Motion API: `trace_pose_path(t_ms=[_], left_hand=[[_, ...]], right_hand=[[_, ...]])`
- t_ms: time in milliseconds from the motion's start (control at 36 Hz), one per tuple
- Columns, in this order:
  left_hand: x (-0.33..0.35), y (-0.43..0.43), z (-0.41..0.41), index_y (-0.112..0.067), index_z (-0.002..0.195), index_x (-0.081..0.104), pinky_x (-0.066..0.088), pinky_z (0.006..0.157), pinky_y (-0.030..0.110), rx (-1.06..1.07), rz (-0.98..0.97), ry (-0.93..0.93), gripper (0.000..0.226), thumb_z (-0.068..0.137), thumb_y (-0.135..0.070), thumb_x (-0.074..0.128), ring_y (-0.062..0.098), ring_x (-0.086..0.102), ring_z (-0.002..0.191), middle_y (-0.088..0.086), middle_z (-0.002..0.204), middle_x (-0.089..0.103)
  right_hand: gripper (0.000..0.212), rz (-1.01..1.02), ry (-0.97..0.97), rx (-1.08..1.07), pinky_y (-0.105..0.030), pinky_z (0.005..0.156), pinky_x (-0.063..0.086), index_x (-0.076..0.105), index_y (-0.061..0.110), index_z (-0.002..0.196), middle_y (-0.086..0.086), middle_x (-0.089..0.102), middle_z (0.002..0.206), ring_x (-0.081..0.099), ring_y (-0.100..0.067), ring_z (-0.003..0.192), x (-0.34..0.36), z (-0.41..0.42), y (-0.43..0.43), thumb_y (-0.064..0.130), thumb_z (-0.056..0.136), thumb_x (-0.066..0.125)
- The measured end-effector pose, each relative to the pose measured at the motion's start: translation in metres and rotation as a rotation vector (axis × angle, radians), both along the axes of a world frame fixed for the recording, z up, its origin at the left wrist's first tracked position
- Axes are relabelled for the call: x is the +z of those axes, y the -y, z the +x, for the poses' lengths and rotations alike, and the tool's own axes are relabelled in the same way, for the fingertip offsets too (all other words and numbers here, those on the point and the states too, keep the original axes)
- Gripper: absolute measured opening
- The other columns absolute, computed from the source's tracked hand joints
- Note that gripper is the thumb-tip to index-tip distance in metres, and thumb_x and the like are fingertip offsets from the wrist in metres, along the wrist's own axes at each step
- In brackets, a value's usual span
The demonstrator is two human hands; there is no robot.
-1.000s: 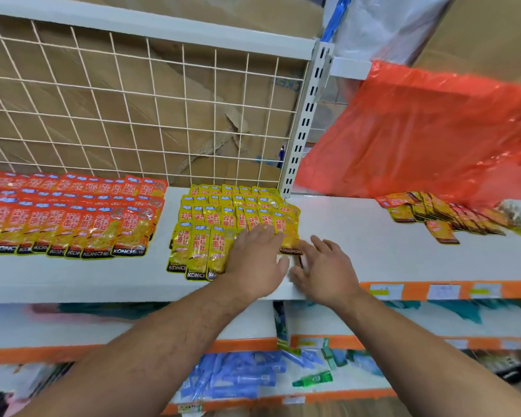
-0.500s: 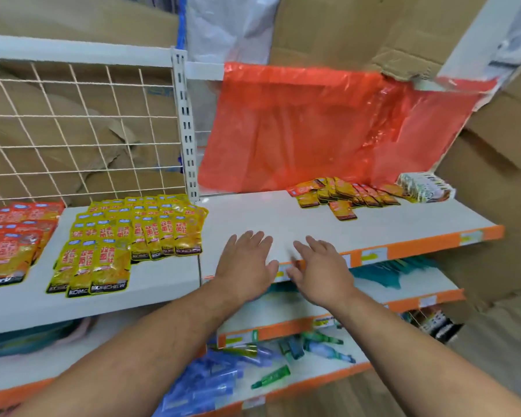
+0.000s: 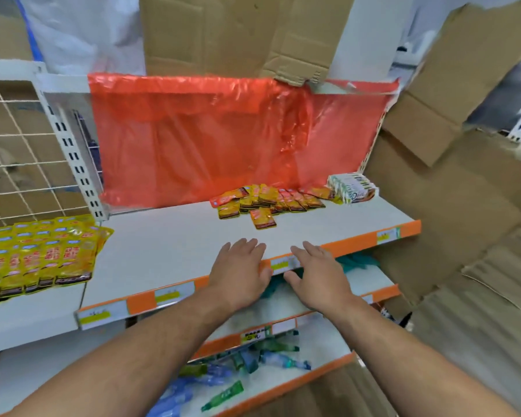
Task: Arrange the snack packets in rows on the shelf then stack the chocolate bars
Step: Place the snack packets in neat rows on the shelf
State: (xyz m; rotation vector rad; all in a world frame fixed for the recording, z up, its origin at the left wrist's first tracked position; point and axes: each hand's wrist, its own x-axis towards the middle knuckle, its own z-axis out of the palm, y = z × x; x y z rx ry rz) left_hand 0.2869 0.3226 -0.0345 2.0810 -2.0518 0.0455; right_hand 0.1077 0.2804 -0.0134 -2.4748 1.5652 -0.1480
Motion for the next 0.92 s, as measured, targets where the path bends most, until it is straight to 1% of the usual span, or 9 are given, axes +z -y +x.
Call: trace_pose_path(t_ms=[139,306,389,444,528,611,667,778,917], left_hand=[[-0.002,0.036,-0.017,-0.021,0.149,0.037,0.021,0.118,0.041,-0.033,0.035,-0.018,0.057,0.098,-0.049,0.038,0.021,0.032,0.141,0.0,0.154,0.038],[-0.009,0.107,-0.034,-0.021,0.15,0.037,0.022,0.119,0.04,-0.103,0.036,-0.059,0.058,0.098,-0.047,0.037,0.022,0.031,0.143,0.002,0.155,0.038],[-0.011,0.148,-0.042,-0.021,0.151,0.035,0.02,0.12,0.042,-0.135,0.047,-0.081,0.059,0.098,-0.048,0.038,0.022,0.028,0.145,0.002,0.157,0.034],[-0.013,0.175,-0.045,-0.022,0.15,0.036,0.022,0.119,0.043,-0.147,0.042,-0.082,0.061,0.097,-0.05,0.039,0.022,0.029,0.144,0.002,0.157,0.035],[-0.015,0.207,-0.048,-0.021,0.146,0.042,0.027,0.115,0.042,-0.174,0.038,-0.071,0.059,0.095,-0.051,0.041,0.023,0.036,0.139,0.003,0.151,0.043],[-0.018,0.233,-0.049,-0.018,0.141,0.046,0.03,0.112,0.042,-0.218,0.039,-0.048,0.057,0.094,-0.051,0.042,0.025,0.04,0.135,0.004,0.147,0.047],[-0.021,0.251,-0.049,-0.018,0.143,0.044,0.028,0.114,0.043,-0.223,0.055,-0.04,0.06,0.093,-0.052,0.045,0.025,0.037,0.138,0.004,0.15,0.044],[-0.026,0.274,-0.053,-0.02,0.149,0.035,0.018,0.12,0.046,-0.21,0.13,-0.022,0.071,0.091,-0.057,0.053,0.025,0.024,0.147,0.004,0.16,0.028],[-0.029,0.297,-0.063,-0.022,0.151,0.031,0.017,0.121,0.044,-0.191,0.13,-0.017,0.078,0.088,-0.058,0.058,0.025,0.023,0.148,0.003,0.161,0.026]], right_hand=[[0.064,0.006,0.014,-0.033,-0.034,0.119,0.019,0.03,0.025,0.155,-0.002,0.024,0.163,0.019,-0.024,0.149,-0.01,-0.017,0.031,0.051,0.099,0.048],[0.063,0.043,0.023,-0.112,-0.036,0.12,0.022,0.031,0.026,0.155,-0.001,0.025,0.163,0.02,-0.023,0.148,-0.019,-0.042,0.083,0.048,0.099,0.05],[0.064,0.078,0.017,-0.147,-0.036,0.12,0.023,0.032,0.025,0.155,-0.002,0.025,0.163,0.021,-0.024,0.149,-0.019,-0.055,0.116,0.047,0.098,0.052],[0.066,0.073,0.004,-0.162,-0.035,0.12,0.022,0.033,0.024,0.154,-0.003,0.027,0.162,0.022,-0.023,0.149,-0.022,-0.063,0.143,0.048,0.097,0.053],[0.066,0.06,-0.025,-0.19,-0.035,0.119,0.022,0.034,0.023,0.154,-0.002,0.032,0.16,0.024,-0.022,0.148,-0.028,-0.069,0.178,0.05,0.096,0.051],[0.065,0.069,-0.016,-0.205,-0.034,0.119,0.024,0.033,0.025,0.154,-0.002,0.028,0.161,0.024,-0.023,0.148,-0.028,-0.068,0.203,0.049,0.097,0.051],[0.065,0.067,-0.01,-0.21,-0.034,0.118,0.025,0.032,0.026,0.155,-0.001,0.025,0.163,0.025,-0.023,0.147,-0.029,-0.066,0.22,0.048,0.097,0.051],[0.066,0.069,-0.002,-0.177,-0.032,0.118,0.026,0.03,0.024,0.155,0.001,0.022,0.164,0.023,-0.017,0.149,-0.034,-0.065,0.245,0.048,0.097,0.05],[0.067,0.074,0.01,-0.109,-0.033,0.114,0.034,0.028,0.023,0.156,0.002,0.016,0.165,0.026,-0.014,0.148,-0.038,-0.062,0.28,0.044,0.098,0.052]])
